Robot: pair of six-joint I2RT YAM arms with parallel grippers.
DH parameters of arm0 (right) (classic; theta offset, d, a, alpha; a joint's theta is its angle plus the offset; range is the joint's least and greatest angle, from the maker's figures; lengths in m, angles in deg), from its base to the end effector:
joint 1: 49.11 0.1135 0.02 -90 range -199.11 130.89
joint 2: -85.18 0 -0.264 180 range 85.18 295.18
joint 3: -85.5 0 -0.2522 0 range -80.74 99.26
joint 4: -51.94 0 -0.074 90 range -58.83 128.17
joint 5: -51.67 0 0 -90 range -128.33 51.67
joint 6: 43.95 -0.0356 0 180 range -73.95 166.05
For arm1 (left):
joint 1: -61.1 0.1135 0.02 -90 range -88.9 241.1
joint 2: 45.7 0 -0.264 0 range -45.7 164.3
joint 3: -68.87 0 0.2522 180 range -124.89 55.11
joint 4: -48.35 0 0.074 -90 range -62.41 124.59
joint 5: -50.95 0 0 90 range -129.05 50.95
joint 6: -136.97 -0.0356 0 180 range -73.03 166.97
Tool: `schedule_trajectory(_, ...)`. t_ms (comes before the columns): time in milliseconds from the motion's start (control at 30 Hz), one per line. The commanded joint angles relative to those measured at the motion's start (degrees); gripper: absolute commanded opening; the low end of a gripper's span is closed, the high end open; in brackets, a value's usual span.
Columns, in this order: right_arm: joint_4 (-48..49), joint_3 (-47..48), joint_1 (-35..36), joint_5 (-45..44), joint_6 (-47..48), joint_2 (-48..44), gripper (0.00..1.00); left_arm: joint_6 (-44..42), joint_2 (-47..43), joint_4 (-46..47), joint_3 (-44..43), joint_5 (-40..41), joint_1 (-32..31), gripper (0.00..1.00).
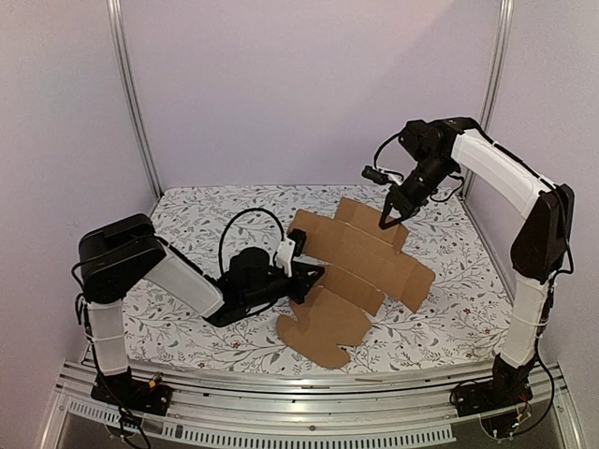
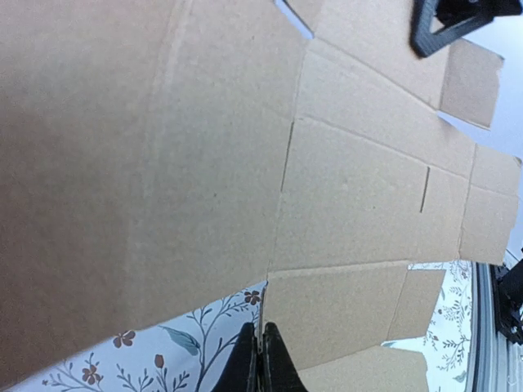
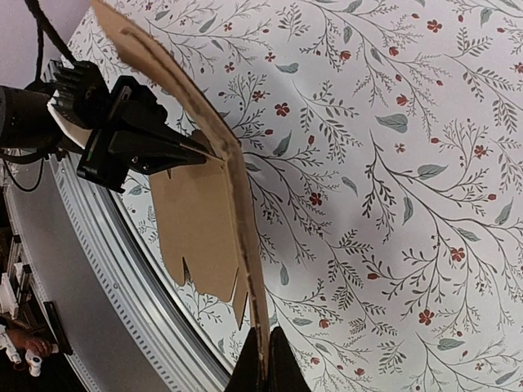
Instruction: Fold the paper box
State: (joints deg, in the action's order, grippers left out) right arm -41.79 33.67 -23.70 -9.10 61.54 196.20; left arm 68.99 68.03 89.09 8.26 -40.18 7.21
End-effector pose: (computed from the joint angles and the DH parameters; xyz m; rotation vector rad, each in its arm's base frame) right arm 0.3358 0.1788 0.3321 -1.0799 2.6453 0.7710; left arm 0.2261 -0.3112 0.1299 0.5342 1.8163 -0.9512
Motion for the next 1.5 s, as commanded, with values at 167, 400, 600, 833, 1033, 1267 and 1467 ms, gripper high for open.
schedule_trajectory(167,-2.5,6.5,-3.0,1.7,1.6,4.8,0.0,-1.5,2.6,10.4,4.1,-5.8,-0.3,0.05)
schedule_trajectory(400,3.1,-1.5,3.0,-9.2,4.0,-0.1,0.0,0.5,0.7,3.2,-0.3,-0.2,-1.2,0.06)
schedule_trajectory(600,10.2,-7.3,5.3,-20.4,6.3,-4.6,0.0,3.8,0.2,-2.1,-0.5,9.1,-1.4,0.08)
schedule_trajectory(833,16.3,-10.1,8.3,-28.7,12.0,-4.0,0.0,1.1,-2.8,1.9,4.1,6.8,-1.3,0.19)
schedule_trajectory(1033,20.7,-12.9,9.9,-34.8,16.7,-2.4,0.0,-4.6,-16.3,-1.1,12.7,7.9,-1.3,0.35)
schedule_trajectory(1267,24.6,-16.0,11.2,-35.1,19.5,-3.8,0.0,-7.3,-24.2,-14.4,13.5,12.6,-0.4,0.55)
schedule_trajectory(1467,27.5,-18.4,13.0,-36.2,22.6,-5.1,0.0,-6.3,-19.9,-17.4,10.1,12.7,1.3,0.61)
